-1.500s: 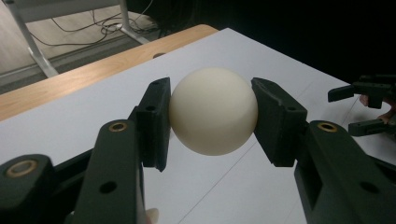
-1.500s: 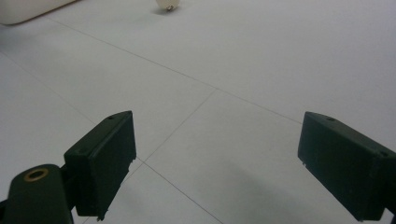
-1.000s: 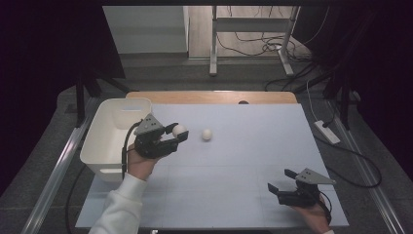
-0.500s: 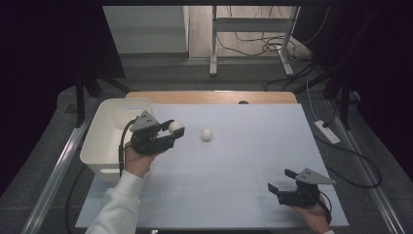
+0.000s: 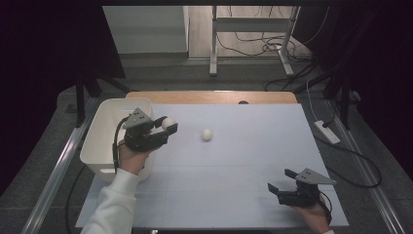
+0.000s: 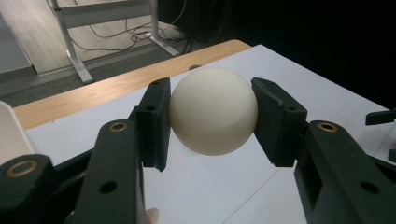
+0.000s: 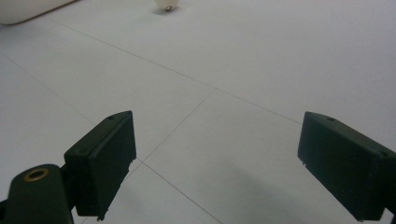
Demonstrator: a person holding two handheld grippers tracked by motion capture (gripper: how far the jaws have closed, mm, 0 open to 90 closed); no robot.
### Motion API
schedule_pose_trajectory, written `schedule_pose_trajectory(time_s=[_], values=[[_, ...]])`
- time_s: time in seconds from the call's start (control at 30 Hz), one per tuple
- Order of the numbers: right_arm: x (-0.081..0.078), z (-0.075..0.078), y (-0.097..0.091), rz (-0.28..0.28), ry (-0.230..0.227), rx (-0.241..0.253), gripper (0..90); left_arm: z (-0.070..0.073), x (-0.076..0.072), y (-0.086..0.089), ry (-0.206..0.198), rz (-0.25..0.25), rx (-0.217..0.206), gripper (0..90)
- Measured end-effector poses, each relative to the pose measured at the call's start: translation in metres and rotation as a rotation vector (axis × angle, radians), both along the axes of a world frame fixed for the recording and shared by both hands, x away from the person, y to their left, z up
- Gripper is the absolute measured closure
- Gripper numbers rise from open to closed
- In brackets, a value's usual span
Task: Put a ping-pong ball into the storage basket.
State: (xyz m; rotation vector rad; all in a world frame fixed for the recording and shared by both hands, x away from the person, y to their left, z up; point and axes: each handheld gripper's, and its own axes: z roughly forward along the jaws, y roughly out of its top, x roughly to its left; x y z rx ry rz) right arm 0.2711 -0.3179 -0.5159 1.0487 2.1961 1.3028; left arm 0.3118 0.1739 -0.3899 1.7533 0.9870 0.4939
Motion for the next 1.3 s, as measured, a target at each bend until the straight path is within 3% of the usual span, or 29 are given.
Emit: schedule_pose_trajectory(time_s=[1.3], values=[[0.000,0.000,0.000,-0.001,-0.002,-0.002,11.3,0.005,0.008,0.035,-0.014,0.118,-0.003,50.2]])
